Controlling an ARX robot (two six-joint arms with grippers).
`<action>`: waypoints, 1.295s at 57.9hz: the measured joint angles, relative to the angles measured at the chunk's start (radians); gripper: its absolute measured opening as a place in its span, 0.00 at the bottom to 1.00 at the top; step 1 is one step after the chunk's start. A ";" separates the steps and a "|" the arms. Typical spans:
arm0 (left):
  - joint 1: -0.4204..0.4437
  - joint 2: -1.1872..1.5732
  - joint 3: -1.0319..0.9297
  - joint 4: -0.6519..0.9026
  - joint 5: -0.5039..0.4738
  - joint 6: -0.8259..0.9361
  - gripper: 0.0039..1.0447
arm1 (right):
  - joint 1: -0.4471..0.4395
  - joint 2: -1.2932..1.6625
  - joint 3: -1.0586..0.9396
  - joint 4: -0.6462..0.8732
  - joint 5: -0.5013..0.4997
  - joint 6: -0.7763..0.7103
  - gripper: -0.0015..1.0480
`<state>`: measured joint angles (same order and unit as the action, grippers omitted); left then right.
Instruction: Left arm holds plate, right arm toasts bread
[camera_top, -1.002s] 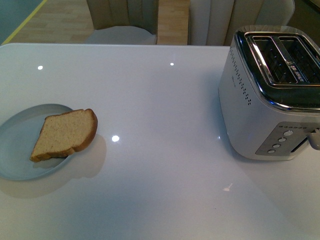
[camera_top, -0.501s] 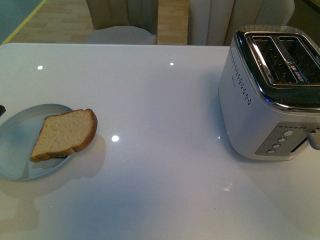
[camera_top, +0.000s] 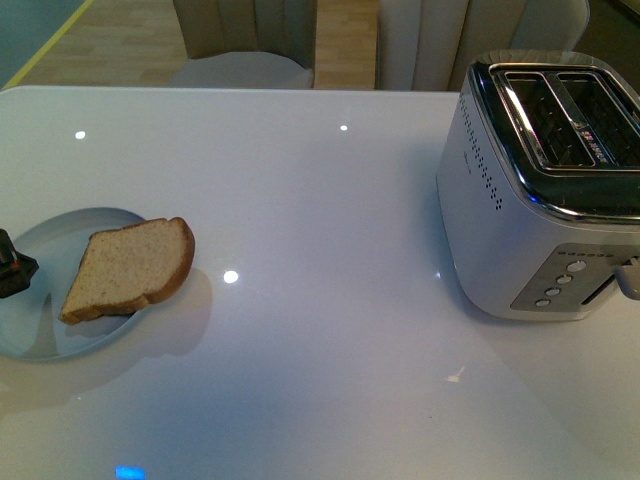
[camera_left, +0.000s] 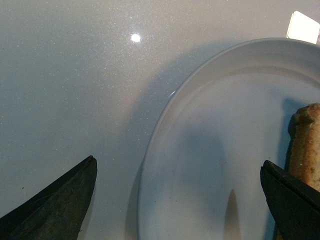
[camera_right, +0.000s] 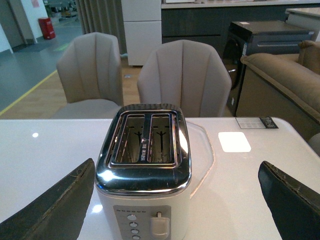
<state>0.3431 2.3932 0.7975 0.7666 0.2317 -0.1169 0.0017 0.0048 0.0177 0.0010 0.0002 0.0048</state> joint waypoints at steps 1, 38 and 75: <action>-0.001 0.002 0.002 0.000 0.000 0.000 0.93 | 0.000 0.000 0.000 0.000 0.000 0.000 0.92; -0.063 0.051 0.058 -0.002 -0.039 -0.002 0.93 | 0.000 0.000 0.000 0.000 0.000 0.000 0.92; -0.058 0.037 0.056 -0.054 -0.019 -0.119 0.02 | 0.000 0.000 0.000 0.000 0.000 0.000 0.92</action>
<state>0.2855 2.4306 0.8536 0.7128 0.2131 -0.2363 0.0017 0.0048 0.0177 0.0010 0.0002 0.0051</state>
